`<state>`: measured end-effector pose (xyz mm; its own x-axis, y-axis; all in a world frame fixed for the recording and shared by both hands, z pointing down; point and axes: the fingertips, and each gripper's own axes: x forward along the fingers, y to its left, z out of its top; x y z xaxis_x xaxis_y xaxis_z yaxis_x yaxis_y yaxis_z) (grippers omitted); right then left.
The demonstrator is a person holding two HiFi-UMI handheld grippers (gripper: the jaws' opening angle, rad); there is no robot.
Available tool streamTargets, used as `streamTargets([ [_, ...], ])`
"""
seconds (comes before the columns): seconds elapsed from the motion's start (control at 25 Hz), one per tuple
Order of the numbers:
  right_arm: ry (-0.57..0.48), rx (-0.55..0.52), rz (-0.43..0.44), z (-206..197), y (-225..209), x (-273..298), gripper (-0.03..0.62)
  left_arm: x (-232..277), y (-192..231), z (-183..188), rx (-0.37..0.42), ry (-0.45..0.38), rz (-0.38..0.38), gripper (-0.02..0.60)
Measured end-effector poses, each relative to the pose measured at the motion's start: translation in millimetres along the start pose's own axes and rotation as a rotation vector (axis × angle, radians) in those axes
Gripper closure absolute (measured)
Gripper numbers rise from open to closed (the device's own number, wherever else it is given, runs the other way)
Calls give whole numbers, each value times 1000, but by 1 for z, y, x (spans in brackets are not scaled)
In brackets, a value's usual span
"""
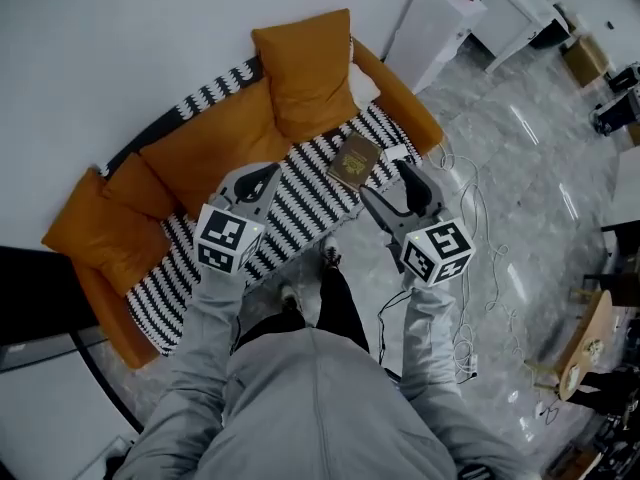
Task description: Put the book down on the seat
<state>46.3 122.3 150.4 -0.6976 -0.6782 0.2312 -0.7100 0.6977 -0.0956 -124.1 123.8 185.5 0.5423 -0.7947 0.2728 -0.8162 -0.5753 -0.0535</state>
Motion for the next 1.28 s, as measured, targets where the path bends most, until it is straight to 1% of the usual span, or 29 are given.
streamTargets([
  [0.12, -31, 5, 0, 10, 11, -10, 226, -10, -6, 6, 16, -13, -5, 555],
  [0.28, -93, 26, 7, 27, 25, -21, 247, -21, -10, 13, 28, -22, -11, 555],
  [0.32, -105, 20, 4, 31, 27, -23, 264, -23, -10, 15, 30, -24, -12, 555],
  [0.4, -128, 0, -9, 39, 30, -28, 342, -27, -11, 18, 37, -31, -16, 555],
  [0.44, -137, -8, -15, 42, 31, -30, 356, -28, -12, 21, 42, -37, -18, 555],
  [0.52, -143, -24, -20, 47, 35, -34, 356, -32, -14, 27, 53, -51, -22, 555],
  [0.8, -132, -123, -32, 61, 45, -41, 419, -42, -18, 55, 84, -94, -22, 555],
  [1.08, -162, -203, -38, 79, 53, -44, 533, -52, -20, 89, 135, -152, -23, 555],
  [1.28, -166, -222, -23, 86, 60, -40, 553, -59, -19, 97, 153, -162, -18, 555],
])
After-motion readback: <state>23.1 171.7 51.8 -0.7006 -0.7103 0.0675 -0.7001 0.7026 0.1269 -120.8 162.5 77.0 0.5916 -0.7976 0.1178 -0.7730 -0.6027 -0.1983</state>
